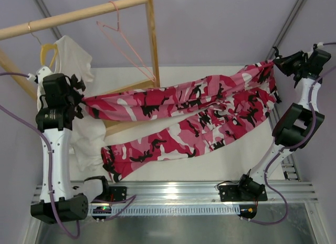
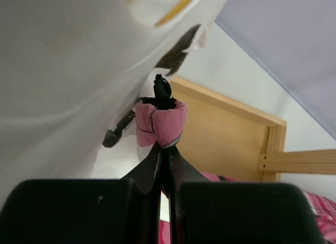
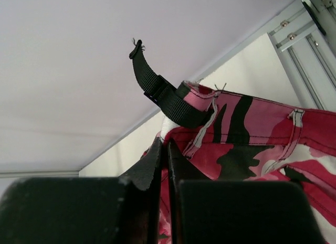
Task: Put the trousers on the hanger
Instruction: Fold the trousers
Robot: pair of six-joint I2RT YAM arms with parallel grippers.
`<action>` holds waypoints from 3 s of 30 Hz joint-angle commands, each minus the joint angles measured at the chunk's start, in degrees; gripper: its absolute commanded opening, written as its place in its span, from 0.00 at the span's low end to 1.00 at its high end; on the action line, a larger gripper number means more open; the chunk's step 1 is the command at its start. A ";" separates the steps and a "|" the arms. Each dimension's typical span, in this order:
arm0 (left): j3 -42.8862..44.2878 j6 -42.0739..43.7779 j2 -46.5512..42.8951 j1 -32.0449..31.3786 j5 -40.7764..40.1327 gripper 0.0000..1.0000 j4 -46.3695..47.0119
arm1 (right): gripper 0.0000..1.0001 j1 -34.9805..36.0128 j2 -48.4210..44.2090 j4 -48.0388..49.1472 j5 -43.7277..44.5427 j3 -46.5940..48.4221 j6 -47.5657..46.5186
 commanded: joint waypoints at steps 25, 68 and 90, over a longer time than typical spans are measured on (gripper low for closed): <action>-14.04 0.89 0.40 0.07 19.19 0.00 11.61 | 0.05 16.08 1.12 -6.27 12.21 -1.16 -8.54; -8.58 -2.18 10.35 -14.95 2.85 0.63 0.11 | 0.63 29.17 -29.19 -13.75 18.19 -33.03 -9.00; -30.97 -12.46 -8.11 -29.97 8.45 0.65 -9.06 | 0.51 23.82 -40.17 -32.30 42.36 -51.40 5.51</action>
